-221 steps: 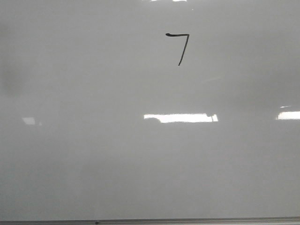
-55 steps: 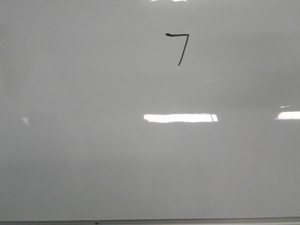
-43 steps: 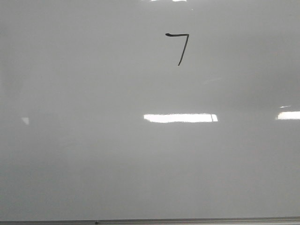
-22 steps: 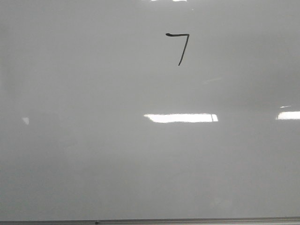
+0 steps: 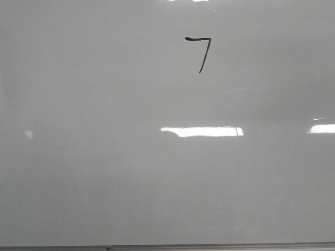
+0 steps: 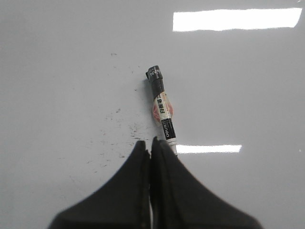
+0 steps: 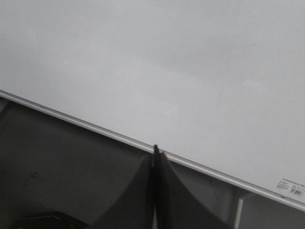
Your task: Write number 7 on whiteboard
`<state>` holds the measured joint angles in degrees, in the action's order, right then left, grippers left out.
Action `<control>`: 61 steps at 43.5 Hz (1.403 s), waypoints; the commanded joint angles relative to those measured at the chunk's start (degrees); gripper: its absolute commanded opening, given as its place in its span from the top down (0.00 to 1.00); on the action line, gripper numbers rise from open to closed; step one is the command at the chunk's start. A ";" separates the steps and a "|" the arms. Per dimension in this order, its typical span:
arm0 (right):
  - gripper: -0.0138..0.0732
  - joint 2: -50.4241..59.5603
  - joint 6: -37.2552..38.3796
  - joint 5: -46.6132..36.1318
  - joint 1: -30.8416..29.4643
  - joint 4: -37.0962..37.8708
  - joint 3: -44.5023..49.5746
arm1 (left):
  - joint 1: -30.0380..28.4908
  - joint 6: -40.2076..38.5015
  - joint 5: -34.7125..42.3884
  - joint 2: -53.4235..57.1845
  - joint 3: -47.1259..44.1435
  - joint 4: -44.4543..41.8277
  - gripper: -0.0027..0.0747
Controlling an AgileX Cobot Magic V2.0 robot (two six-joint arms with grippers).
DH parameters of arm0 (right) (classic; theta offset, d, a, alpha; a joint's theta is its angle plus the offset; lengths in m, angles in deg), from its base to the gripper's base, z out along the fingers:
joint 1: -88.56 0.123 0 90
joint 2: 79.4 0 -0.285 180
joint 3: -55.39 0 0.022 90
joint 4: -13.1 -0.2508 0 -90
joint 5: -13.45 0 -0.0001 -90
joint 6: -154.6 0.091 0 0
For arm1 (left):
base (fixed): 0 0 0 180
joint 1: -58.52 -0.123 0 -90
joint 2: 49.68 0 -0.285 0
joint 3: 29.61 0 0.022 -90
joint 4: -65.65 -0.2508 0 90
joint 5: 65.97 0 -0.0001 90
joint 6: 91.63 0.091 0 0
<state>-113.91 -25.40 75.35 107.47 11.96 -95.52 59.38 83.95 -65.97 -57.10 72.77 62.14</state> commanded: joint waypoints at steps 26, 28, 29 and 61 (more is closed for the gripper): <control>0.98 20.29 0.00 -49.44 -18.10 1.15 32.64 | 0.45 -0.06 4.79 0.76 -0.75 0.43 0.99; 0.98 22.56 0.00 -53.29 -19.12 1.15 36.46 | 0.45 -0.06 4.79 0.76 -0.75 0.43 0.99; 0.98 23.39 0.00 -54.82 -19.52 1.15 37.46 | 0.45 -0.06 4.79 0.76 -0.75 0.43 0.99; 0.98 28.33 0.00 -63.40 -20.33 -0.77 49.48 | 0.45 -0.06 4.79 0.76 -0.75 0.43 0.99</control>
<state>-86.64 -25.40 17.02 87.49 11.47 -45.91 59.38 84.05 -65.97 -57.10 72.77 62.14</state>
